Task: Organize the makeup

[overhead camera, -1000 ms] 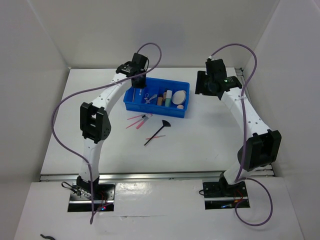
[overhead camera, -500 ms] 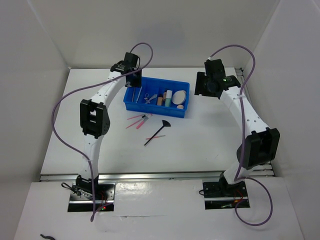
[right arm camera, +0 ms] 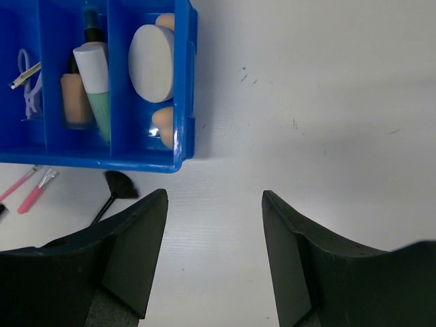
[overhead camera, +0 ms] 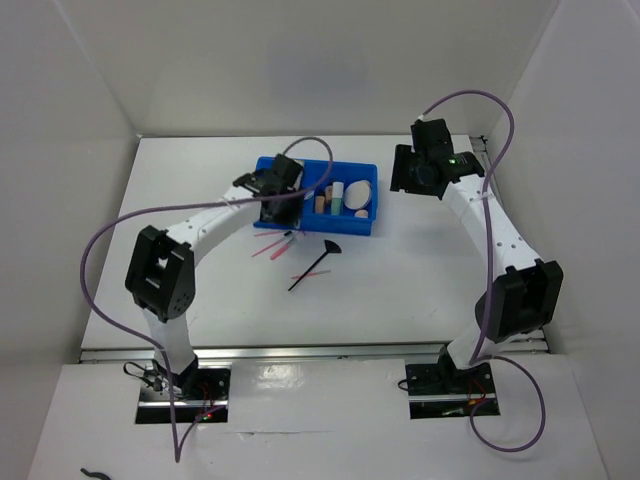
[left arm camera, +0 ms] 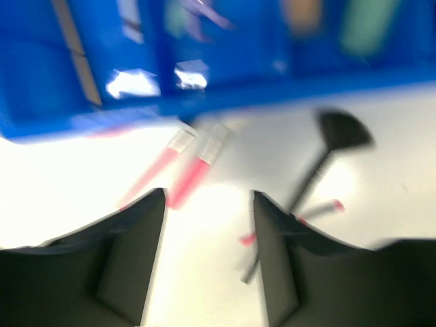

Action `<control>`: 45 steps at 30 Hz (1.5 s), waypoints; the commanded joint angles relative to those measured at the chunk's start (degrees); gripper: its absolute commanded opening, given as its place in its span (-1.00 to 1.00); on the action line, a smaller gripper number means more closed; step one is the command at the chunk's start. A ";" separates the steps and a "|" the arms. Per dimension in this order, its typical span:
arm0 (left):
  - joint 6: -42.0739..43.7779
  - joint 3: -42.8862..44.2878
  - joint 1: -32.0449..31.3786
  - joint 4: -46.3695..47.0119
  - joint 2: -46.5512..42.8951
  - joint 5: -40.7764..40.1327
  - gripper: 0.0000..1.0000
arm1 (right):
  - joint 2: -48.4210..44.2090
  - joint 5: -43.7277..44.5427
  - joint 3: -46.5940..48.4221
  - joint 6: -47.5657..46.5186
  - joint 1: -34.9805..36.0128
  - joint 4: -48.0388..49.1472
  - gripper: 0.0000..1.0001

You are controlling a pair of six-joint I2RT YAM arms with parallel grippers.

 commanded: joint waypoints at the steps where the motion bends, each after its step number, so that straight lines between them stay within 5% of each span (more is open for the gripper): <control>1: -4.87 -8.25 -5.59 2.74 -3.51 -5.99 0.40 | -2.52 -0.05 -0.72 0.58 0.11 0.05 0.31; 3: -6.36 -8.81 -5.61 1.61 -3.51 -7.49 0.64 | -3.14 -0.05 -1.25 0.58 0.11 0.58 0.31; 8: -6.89 -10.30 -6.22 1.69 -3.58 -7.58 0.64 | -3.75 -0.05 -1.25 0.58 0.11 0.58 0.31; 15: -2.86 -10.83 -5.70 4.41 0.35 -7.85 0.21 | -4.28 -0.05 -1.78 0.58 0.11 0.58 0.31; 33: 0.05 -13.64 -4.11 8.89 7.30 -1.70 0.01 | -4.81 -0.05 -1.78 0.58 0.11 0.58 0.31; 45: 4.70 -13.56 -9.20 2.14 -0.51 2.34 -1.00 | -4.28 -0.67 -1.25 0.58 0.11 0.58 0.31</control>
